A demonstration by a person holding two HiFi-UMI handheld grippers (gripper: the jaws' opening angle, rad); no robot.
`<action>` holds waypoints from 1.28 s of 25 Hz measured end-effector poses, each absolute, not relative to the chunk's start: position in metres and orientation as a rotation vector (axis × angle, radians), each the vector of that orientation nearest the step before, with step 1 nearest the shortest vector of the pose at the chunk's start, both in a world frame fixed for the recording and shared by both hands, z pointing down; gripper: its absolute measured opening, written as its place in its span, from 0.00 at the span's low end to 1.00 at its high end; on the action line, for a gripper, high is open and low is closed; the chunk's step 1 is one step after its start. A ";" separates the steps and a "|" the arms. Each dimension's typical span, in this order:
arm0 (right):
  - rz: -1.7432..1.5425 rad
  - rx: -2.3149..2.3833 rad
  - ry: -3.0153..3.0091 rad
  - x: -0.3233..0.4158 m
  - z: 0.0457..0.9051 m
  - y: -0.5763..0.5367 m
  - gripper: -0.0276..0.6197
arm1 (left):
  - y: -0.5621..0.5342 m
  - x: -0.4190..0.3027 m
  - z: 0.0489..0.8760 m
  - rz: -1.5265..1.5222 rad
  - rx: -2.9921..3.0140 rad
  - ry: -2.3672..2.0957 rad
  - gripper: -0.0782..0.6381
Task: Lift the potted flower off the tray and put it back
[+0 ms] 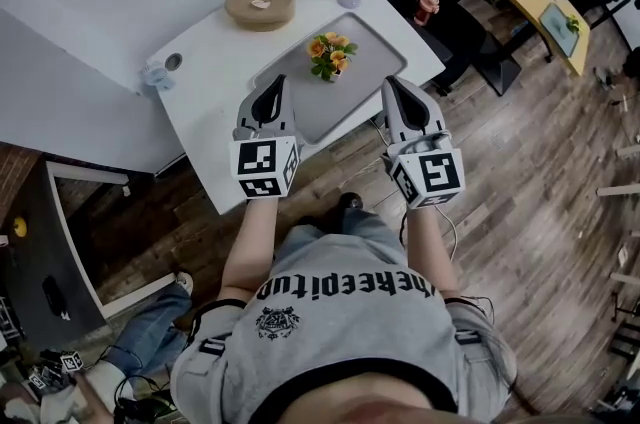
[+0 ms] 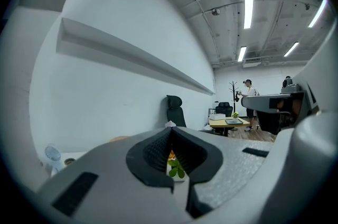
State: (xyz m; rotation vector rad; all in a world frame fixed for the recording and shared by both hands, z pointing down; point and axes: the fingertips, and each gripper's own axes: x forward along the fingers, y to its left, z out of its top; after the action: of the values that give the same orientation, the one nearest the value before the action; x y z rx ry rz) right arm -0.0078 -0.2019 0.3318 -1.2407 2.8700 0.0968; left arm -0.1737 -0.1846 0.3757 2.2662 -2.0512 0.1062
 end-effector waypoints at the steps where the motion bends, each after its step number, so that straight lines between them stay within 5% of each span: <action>1: 0.102 -1.245 2.866 -0.007 0.331 -0.199 0.05 | -0.181 -0.174 0.371 0.098 2.274 -2.062 0.12; 32: 0.228 -1.387 2.703 0.003 0.298 -0.112 0.05 | -0.079 -0.192 0.299 -0.120 2.421 -2.149 0.12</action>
State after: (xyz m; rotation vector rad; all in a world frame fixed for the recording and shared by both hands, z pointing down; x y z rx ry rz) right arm 0.0035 -0.1115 0.2980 -1.3874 2.7027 0.2282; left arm -0.1918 -0.0787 0.2987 2.4208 -2.1492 -0.1203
